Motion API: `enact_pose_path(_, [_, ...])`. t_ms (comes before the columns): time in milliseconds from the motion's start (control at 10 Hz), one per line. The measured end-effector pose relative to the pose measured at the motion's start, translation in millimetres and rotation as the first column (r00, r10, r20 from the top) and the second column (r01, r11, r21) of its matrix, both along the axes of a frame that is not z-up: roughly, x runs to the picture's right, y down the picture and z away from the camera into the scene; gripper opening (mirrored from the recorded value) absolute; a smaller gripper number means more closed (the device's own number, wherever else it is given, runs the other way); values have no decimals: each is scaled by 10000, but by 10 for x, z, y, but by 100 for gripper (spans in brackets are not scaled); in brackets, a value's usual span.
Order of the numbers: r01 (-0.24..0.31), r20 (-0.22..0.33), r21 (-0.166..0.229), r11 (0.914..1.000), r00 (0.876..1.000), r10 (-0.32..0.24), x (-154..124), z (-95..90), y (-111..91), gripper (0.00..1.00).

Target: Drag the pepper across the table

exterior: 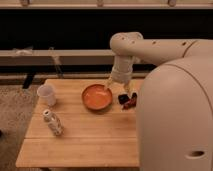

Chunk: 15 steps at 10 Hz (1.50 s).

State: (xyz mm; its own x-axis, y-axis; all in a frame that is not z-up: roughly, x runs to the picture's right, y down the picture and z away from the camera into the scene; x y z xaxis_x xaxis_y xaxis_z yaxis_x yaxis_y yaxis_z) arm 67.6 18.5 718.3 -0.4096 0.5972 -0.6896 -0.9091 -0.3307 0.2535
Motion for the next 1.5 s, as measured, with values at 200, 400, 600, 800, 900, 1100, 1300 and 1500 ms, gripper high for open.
enact_pose_path(200, [0,1,1,10000,10000,0,0,0,0,80])
enact_pose_path(400, [0,1,0,10000,10000,0,0,0,0,80])
enact_pose_path(600, [45,-26,-4,10000,10000,-45,6,-2,10,80])
enact_pose_path(800, [174,-551,157,9997,9983,-165,31,49,49,80])
enact_pose_path(900, [303,-791,225,9993,9965,-285,2,114,105,80])
enact_pose_path(1100, [446,-1365,247,9987,9898,-408,-2,361,303,80])
enact_pose_path(1300, [129,-1962,114,9999,9805,-104,50,617,499,80])
enact_pose_path(1500, [-239,-2512,-12,9997,9677,229,225,790,588,80])
